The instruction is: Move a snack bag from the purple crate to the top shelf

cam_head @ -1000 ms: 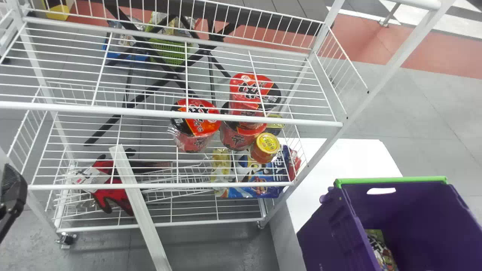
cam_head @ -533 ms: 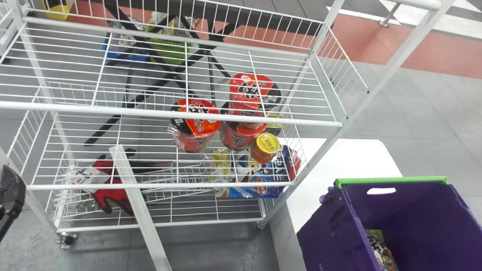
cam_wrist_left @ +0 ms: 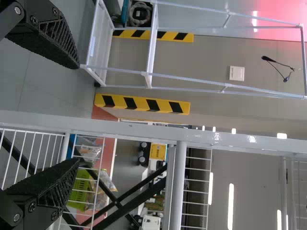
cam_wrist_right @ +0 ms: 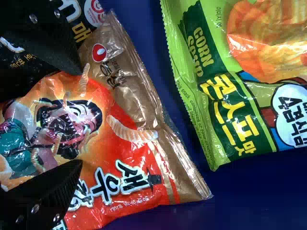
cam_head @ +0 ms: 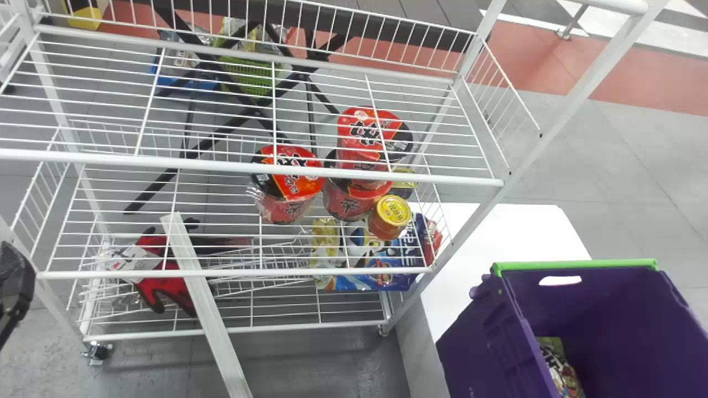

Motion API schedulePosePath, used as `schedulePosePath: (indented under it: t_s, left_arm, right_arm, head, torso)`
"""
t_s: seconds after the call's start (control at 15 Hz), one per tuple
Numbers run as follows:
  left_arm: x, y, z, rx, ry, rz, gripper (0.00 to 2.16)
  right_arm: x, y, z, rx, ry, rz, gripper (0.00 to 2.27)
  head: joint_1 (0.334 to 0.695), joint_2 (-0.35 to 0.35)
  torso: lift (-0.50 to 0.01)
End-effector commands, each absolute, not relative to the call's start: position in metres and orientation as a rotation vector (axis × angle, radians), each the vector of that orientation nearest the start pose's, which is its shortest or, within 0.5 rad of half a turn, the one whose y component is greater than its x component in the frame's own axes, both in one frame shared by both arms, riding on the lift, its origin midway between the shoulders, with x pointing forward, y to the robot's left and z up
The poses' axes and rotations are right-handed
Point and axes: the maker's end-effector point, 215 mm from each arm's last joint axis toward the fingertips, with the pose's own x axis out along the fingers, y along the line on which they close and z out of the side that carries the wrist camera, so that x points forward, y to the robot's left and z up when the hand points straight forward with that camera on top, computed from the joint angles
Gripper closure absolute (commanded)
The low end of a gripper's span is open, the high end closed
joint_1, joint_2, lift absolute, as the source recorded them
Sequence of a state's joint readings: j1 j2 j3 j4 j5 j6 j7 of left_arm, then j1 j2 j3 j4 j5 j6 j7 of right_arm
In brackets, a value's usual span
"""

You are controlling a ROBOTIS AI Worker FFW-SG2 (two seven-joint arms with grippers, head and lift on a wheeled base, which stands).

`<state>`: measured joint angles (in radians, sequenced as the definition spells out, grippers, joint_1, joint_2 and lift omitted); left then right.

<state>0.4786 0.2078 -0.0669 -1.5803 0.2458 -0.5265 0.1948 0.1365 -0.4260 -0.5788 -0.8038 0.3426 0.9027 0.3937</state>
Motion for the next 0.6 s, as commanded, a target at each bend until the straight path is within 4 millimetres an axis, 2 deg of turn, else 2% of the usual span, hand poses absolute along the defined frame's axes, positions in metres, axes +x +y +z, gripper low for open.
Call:
schedulePosePath:
  t_s: [0.0,0.4,0.53]
  left_arm:
    - [0.4066,0.3086,-0.4223,-0.073,-0.038,0.156,0.14]
    - [0.4063,0.3115,-0.4243,-0.071,-0.037,0.161,0.14]
    - [0.4065,0.313,-0.4244,-0.073,-0.04,0.165,0.14]
  right_arm:
    - [0.0357,-0.6349,-0.7074,0.064,1.689,-0.52,0.17]
    - [0.0349,-0.6375,-0.7121,-0.002,1.692,-0.524,0.13]
    - [0.0362,-0.6361,-0.7132,-0.002,1.689,-0.522,0.18]
  head:
    - [0.695,-0.35]
    - [0.695,-0.35]
    - [0.695,-0.35]
  torso:
    - [-0.451]
    - [-0.451]
    - [-0.451]
